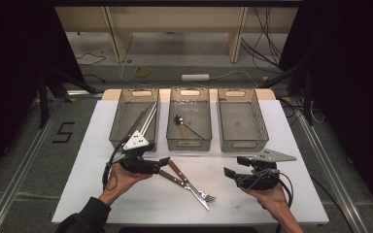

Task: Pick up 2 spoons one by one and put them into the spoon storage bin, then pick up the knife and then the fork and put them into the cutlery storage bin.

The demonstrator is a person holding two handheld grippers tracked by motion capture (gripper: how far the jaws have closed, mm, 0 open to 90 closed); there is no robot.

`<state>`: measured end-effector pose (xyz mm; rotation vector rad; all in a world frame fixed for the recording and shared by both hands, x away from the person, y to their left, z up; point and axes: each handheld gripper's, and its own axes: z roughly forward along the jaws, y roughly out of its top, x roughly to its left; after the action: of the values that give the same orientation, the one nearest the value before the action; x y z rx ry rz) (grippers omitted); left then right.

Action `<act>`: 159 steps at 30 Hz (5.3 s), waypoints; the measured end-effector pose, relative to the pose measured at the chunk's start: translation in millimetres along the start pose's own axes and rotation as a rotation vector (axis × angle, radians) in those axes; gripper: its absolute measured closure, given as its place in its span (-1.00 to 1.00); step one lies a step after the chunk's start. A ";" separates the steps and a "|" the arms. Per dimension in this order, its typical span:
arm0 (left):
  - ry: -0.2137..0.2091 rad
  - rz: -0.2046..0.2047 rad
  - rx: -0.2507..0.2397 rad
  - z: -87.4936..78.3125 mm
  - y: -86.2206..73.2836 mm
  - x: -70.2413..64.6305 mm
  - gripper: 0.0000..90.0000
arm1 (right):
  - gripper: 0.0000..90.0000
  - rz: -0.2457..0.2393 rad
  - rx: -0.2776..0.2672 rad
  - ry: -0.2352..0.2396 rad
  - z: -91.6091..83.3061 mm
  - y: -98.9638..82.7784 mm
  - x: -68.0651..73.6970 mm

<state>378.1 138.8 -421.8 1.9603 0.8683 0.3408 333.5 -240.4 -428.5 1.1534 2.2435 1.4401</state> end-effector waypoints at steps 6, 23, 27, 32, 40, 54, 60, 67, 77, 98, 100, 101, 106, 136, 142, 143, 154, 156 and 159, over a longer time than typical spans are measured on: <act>0.003 0.026 0.007 5.8 4.4 1.9 -0.31 | -0.36 0.006 -0.018 -0.009 -6.4 -5.4 0.5; -0.037 0.074 0.061 22.9 9.2 6.3 0.55 | -0.37 -0.001 -0.011 0.003 -7.0 -13.3 4.0; -0.040 0.084 0.073 28.4 10.6 6.0 0.70 | -0.37 -0.003 -0.015 0.007 -6.4 -13.2 5.3; -0.051 0.096 0.090 34.4 10.6 6.2 0.89 | -0.37 -0.009 -0.023 0.011 -6.5 -12.7 5.6; -0.051 0.113 0.118 44.7 12.0 4.4 0.97 | -0.37 -0.009 -0.024 0.015 -5.8 -12.4 6.3; -0.047 0.129 0.165 61.4 10.1 7.2 0.97 | -0.37 -0.012 -0.021 0.019 -4.3 -12.6 7.2; -0.043 0.129 0.184 69.5 9.4 7.1 0.97 | -0.37 -0.012 -0.021 0.019 -4.3 -12.5 7.2; -0.049 0.138 0.216 78.3 6.7 5.9 0.97 | -0.37 -0.019 -0.019 0.021 -4.1 -12.0 7.6; -0.058 0.152 0.262 87.6 2.9 5.4 0.97 | -0.37 -0.022 -0.017 0.018 -4.7 -12.3 7.3; -0.058 0.211 0.429 90.7 -8.1 -2.3 0.98 | -0.37 -0.037 -0.017 0.020 -5.5 -11.0 9.8; -0.060 0.211 0.445 87.4 -9.0 -3.0 0.98 | -0.37 -0.038 -0.016 0.021 -5.6 -10.9 10.3; -0.059 0.203 0.455 84.6 -10.2 -3.8 0.97 | -0.37 -0.038 -0.015 0.021 -5.7 -10.9 10.5; -0.062 0.196 0.494 71.4 -15.8 -3.7 0.97 | -0.37 -0.038 -0.013 0.023 -5.4 -10.8 11.3; -0.058 0.178 0.596 28.1 -40.1 -23.0 0.97 | -0.37 -0.059 0.003 0.031 -3.7 -10.1 14.2; -0.071 0.185 0.606 25.4 -41.7 -25.7 0.97 | -0.37 -0.060 0.006 0.030 -3.0 -9.8 15.0; -0.071 0.185 0.607 25.2 -41.9 -26.6 0.97 | -0.37 -0.060 0.006 0.030 -3.0 -9.8 15.0; -0.107 0.263 0.558 7.2 -23.1 -28.7 0.45 | -0.37 -0.064 0.008 0.034 -2.4 -9.7 15.1; -0.108 0.297 0.573 5.2 -21.0 -31.5 0.22 | -0.37 -0.064 0.009 0.034 -2.2 -9.7 15.2; -0.116 0.314 0.597 5.4 -20.3 -33.9 -0.04 | -0.37 -0.064 0.009 0.035 -2.2 -9.6 15.4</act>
<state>348.2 118.2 -438.1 2.6528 0.6262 0.1498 317.3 -232.7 -432.4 1.0567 2.2908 1.4380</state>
